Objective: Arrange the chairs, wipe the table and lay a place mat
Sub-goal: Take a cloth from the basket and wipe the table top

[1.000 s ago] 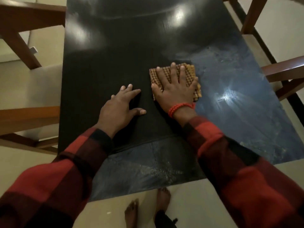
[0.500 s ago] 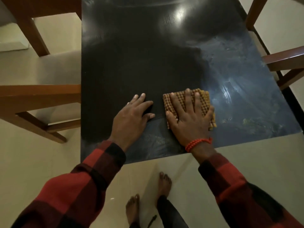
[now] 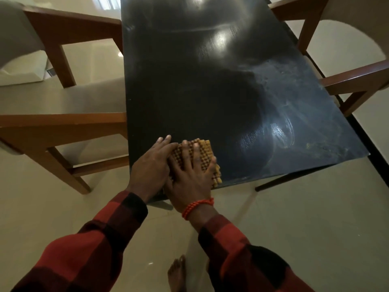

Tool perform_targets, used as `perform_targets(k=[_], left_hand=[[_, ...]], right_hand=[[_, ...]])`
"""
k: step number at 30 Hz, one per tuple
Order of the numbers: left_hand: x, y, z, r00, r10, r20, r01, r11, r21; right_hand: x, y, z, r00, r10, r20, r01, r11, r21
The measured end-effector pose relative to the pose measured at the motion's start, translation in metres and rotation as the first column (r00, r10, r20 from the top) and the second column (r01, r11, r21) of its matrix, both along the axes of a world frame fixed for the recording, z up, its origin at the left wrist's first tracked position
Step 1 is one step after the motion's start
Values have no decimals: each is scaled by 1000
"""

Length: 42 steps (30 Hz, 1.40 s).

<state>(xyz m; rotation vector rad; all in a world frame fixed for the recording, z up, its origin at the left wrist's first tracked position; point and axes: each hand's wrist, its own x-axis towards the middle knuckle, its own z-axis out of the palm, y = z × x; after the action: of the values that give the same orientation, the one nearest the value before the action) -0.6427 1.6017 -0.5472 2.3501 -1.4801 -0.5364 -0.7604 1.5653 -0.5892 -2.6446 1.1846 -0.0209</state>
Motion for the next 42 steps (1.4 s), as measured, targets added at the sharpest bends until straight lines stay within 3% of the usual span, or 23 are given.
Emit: perform_targets(k=[5,12,16,26,38,42], left_hand=[[0,7,3,999,-13,-44,13,1000,9],[8,18,2,996,30,-80,-35,997,-64],[19,29,3,995,64,-79,-70,995,-72],[37,46,23,963,198,-184,-205,979,-15],[33,48,22,966,191,-177,-192,981,12],[13,67,20,973,172,-153,-167,985,46]], right_hand=[[-12,-14,1,998,51,28,-51,999,-4],[-51,-56,-3,982,-185,-41,183,982,-53],[-39,-37,-5,973,-228,-44,226,973,-50],[32,66,9,994,103,34,-105,990,89],[73,32,15,973,176,-151,-163,982,98],[46,53,14,979,184,-88,-174,979,104]])
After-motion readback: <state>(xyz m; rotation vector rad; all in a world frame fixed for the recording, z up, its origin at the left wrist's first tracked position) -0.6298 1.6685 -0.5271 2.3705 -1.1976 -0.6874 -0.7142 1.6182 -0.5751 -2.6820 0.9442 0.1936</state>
